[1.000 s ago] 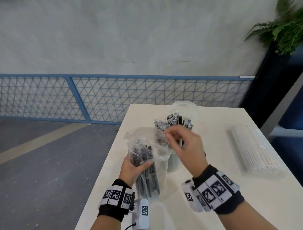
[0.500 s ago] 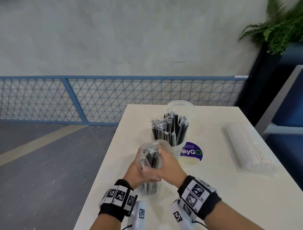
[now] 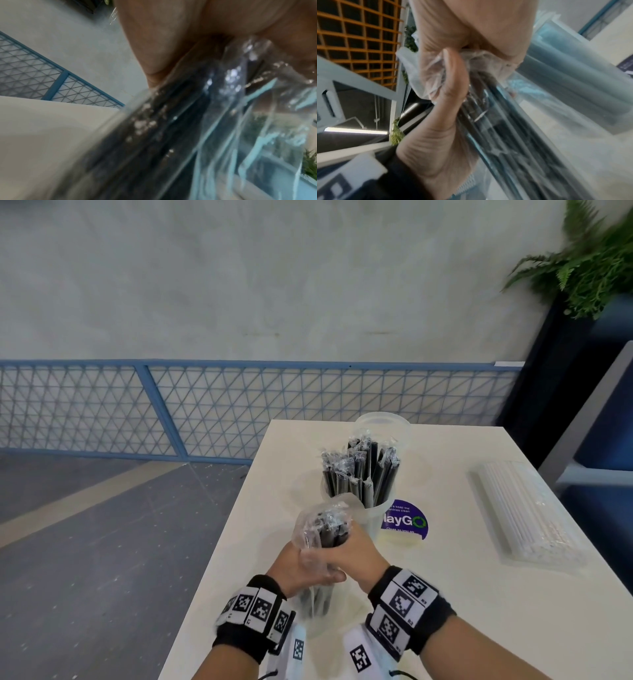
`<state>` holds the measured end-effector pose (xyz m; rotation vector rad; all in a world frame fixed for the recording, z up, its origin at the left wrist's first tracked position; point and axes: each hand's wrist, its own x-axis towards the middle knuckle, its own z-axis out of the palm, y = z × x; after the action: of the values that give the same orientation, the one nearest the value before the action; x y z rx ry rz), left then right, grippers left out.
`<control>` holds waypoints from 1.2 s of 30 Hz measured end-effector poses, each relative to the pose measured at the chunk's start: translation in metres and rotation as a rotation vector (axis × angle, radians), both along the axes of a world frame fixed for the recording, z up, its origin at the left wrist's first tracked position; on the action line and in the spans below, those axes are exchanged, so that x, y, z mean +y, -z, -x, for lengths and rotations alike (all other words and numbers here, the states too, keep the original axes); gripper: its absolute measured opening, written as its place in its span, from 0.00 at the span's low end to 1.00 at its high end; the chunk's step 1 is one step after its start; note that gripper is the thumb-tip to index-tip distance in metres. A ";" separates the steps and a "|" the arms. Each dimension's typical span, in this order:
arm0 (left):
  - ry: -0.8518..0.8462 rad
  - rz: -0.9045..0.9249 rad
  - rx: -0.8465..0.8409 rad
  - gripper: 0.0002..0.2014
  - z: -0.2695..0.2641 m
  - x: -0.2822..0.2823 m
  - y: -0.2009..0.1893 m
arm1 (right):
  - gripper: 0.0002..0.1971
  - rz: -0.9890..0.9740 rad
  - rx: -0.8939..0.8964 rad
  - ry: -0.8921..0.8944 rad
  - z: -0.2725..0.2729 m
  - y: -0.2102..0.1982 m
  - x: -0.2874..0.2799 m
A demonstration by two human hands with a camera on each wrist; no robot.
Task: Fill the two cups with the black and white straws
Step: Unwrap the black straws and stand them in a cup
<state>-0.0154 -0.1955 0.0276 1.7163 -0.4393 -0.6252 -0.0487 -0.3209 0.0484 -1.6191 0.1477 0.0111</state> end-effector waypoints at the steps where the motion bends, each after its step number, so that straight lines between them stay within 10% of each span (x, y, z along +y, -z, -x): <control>1: -0.007 0.001 0.009 0.19 0.000 0.000 0.000 | 0.28 -0.046 0.016 -0.018 0.001 -0.003 -0.002; 13: -0.080 -0.045 -0.026 0.06 0.004 0.001 0.010 | 0.10 -0.502 -0.246 0.237 -0.013 -0.071 -0.040; 20: -0.116 0.021 -0.060 0.06 0.002 -0.004 0.002 | 0.24 -0.285 -0.325 0.316 0.002 -0.056 -0.022; 36: -0.467 0.295 0.013 0.18 -0.001 0.003 0.022 | 0.09 -0.459 -0.460 0.617 -0.028 -0.116 -0.079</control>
<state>-0.0149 -0.1928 0.0054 1.4599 -0.1030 -0.2189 -0.0208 -0.4000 0.1648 -1.0326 0.2606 -0.7448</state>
